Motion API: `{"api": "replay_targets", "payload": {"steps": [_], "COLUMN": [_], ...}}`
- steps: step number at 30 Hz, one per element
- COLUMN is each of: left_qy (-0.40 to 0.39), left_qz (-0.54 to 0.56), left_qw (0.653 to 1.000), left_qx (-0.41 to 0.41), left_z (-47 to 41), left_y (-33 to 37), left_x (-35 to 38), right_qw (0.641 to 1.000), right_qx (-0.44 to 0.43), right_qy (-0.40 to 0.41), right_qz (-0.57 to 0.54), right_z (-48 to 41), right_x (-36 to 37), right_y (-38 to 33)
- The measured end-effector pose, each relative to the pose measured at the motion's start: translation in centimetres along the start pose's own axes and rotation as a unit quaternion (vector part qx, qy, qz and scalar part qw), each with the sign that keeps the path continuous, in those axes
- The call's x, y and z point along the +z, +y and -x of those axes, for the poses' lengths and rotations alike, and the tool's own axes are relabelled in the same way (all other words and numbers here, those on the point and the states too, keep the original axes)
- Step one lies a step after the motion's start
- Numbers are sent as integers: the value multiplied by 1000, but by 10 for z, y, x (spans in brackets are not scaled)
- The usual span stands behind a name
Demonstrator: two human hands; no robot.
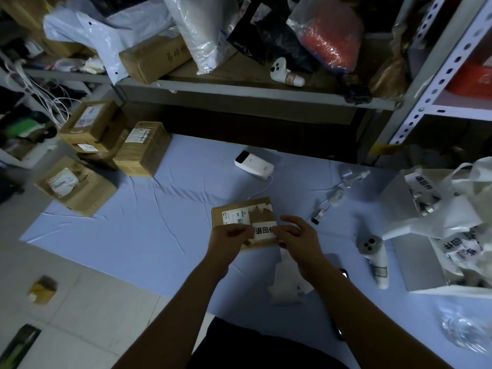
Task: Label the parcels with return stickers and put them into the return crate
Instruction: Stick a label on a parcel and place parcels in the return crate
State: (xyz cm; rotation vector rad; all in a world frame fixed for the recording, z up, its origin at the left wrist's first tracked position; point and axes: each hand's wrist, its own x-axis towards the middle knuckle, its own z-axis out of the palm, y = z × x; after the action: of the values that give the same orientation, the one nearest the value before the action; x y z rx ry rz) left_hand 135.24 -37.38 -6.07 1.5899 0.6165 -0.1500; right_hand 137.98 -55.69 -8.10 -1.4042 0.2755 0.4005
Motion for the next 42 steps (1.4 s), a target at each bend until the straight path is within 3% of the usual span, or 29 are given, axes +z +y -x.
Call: {"api": "replay_targets", "payload": {"steps": [10,15,19,25,28,30,32,36,39,42], "left_qy": [-23,-18,3,27,15,-11,-29,-49,-28,31], "left_qz": [18,-173,-249,-284,-295,-334,-361,-359,-336,-383], "left_qw": [996,985,968,955,945,923,906,911,925,917], "left_qx": [-81,13,43,77,140,192,219,196,175,111], "left_z": [-54,-77,-83,-84,-84,-85,-87,-84,-81,-75], "left_y": [-1,-13,-21,-18,-21,-27,-35,-38,-28,-23], "left_x": [10,16,18,17,13,9,4,1,1,-11], "right_qw": [995,977,919,880,868,879,896,926,949,966], "right_qx": [33,21,-51,-80,-99,-95,-97,-124,-92,-51], "right_qy": [74,112,143,149,185,215,187,84,67,68], "right_qz": [65,182,363,445,451,414,391,346,294,246], "right_z": [-34,-56,-66,-68,-60,-61,-68,-71,-69,-68], "right_x": [12,18,26,35,37,29,17,8,7,3], "right_y": [-2,8,15,20,25,29,34,40,42,44]}}
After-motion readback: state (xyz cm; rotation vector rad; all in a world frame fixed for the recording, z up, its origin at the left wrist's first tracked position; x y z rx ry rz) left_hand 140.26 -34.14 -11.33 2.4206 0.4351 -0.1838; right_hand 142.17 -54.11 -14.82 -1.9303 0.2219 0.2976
